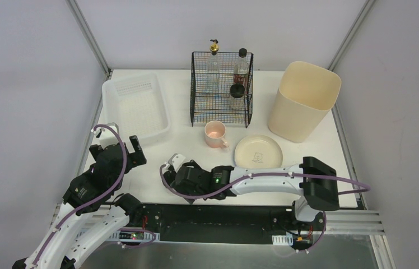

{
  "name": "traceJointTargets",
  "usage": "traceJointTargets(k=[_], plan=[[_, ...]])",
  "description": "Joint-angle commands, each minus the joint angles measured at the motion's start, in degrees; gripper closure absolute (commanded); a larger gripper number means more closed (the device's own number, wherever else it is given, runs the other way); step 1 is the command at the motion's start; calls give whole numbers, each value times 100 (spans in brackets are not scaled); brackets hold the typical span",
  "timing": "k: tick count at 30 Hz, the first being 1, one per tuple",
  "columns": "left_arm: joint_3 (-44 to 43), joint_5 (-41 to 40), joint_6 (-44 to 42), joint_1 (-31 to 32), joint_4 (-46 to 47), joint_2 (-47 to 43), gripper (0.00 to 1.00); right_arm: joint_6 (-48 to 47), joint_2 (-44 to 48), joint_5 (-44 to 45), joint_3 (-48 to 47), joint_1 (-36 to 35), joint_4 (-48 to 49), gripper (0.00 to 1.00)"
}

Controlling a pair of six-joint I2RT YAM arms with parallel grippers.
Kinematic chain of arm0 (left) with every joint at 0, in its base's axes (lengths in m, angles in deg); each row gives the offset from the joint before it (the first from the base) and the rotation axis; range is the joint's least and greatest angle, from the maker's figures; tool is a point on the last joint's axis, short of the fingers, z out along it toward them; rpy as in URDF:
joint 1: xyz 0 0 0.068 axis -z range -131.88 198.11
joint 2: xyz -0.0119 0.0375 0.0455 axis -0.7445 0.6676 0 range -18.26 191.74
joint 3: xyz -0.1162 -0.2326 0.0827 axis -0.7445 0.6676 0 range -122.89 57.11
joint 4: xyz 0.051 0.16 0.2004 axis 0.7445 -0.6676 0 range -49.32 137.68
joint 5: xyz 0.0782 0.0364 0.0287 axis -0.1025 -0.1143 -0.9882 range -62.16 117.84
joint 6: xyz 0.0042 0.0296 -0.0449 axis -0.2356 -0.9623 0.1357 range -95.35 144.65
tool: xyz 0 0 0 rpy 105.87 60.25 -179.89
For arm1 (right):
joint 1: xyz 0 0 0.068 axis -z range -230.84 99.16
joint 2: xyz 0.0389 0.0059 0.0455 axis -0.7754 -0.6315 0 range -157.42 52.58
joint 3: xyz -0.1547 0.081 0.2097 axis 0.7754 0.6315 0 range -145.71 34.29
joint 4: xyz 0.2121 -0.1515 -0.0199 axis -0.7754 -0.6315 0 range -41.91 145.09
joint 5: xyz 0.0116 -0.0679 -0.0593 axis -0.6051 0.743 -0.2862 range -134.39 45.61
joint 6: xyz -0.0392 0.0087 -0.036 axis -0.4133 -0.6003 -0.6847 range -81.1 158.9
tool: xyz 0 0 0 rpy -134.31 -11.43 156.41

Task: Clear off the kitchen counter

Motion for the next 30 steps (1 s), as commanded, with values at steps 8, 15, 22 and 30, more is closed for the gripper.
traceJointTargets(k=[8,15,22,30], plan=[[-122,38,31,-67,-64,64,0,-235,1500,909,-729,383,-697,55],[-124,73,20,-67,-56,107,0,-415,1773,1111,-1208,1449,-754,57],[-134,76,17,-67,-62,99,0,-434,1235,1190,-2205,2676,-479,59],[-134,83,22,-67,-62,79,0,-426,-28,1128,-3693,3570,-421,61]])
